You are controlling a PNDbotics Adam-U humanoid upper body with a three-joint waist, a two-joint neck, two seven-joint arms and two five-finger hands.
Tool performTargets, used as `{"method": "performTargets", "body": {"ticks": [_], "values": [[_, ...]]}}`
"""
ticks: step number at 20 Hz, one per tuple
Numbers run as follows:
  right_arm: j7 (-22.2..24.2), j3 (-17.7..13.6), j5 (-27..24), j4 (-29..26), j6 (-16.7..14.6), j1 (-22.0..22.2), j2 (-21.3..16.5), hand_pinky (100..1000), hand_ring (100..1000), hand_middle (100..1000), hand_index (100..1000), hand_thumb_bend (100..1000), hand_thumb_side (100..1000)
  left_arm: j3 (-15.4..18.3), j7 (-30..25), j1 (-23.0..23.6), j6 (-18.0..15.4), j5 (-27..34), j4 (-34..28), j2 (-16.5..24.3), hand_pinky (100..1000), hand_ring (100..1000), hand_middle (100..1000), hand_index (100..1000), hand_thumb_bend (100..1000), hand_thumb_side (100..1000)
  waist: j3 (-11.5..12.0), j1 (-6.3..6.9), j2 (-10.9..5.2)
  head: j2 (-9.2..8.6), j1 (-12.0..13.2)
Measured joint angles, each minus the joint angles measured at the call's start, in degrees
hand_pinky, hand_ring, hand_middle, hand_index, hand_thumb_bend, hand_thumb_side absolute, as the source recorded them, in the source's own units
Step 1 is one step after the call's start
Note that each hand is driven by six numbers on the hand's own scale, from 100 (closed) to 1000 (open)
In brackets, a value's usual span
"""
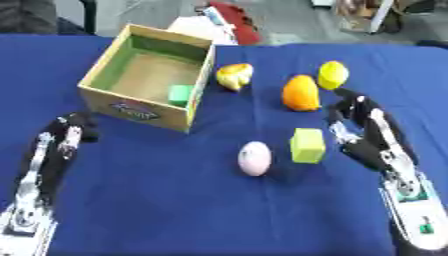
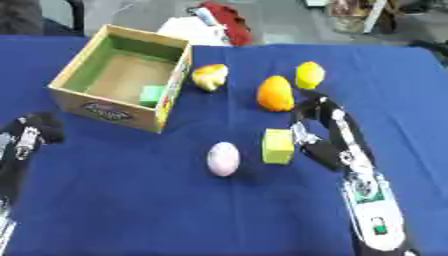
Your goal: Pick up objects on the table and place them in the box.
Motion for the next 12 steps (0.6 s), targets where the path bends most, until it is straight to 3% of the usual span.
{"method": "performTargets", "body": {"ticks": [12], "values": [[0.03,0.00,0.00,0.00,0.02,0.00,0.00,753,596,612,857,100,428,0.00,0.00,0.00,0.00,0.00,0.00,0.00,662,591,598,757,100,753,0.00,0.00,0.00,0.00,0.00]]}}
